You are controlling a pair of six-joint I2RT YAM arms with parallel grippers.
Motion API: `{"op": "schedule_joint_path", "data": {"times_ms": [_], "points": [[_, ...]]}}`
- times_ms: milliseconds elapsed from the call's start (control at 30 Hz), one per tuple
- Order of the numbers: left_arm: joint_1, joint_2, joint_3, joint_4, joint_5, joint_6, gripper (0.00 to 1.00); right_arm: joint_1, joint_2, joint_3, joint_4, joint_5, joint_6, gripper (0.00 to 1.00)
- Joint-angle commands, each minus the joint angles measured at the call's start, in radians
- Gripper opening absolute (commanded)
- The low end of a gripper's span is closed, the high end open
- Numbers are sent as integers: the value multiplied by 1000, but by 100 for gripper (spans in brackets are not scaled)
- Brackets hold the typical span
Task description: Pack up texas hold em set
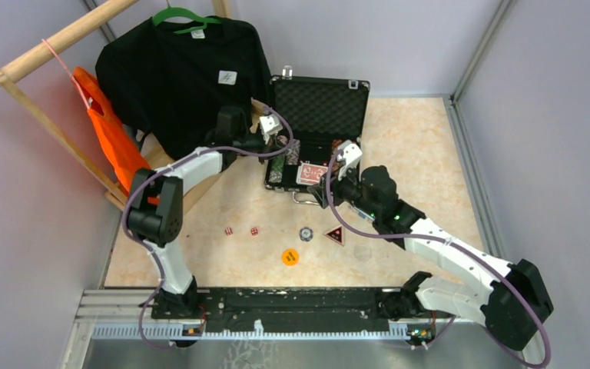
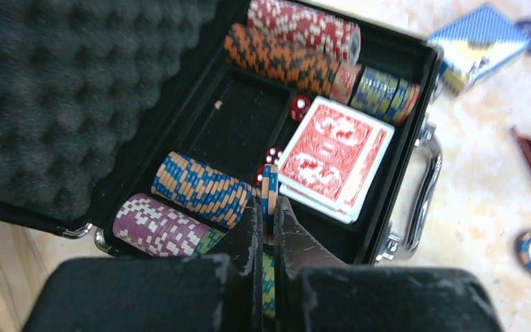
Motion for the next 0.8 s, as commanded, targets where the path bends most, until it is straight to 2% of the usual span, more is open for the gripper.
{"op": "schedule_joint_path", "data": {"times_ms": [0,267,533,767], "points": [[-4,68,105,-208,67,258,0,-31,22,-8,73,-12,2,59],[-4,128,167,-331,118,393,0,-54,35,-47,71,-2,14,59],[-8,198,240,-472,180,457,0,-62,53,-62,68,-4,17,59],[-20,247,283,-516,113,467,0,-63,52,-65,68,-1,12,59]]}}
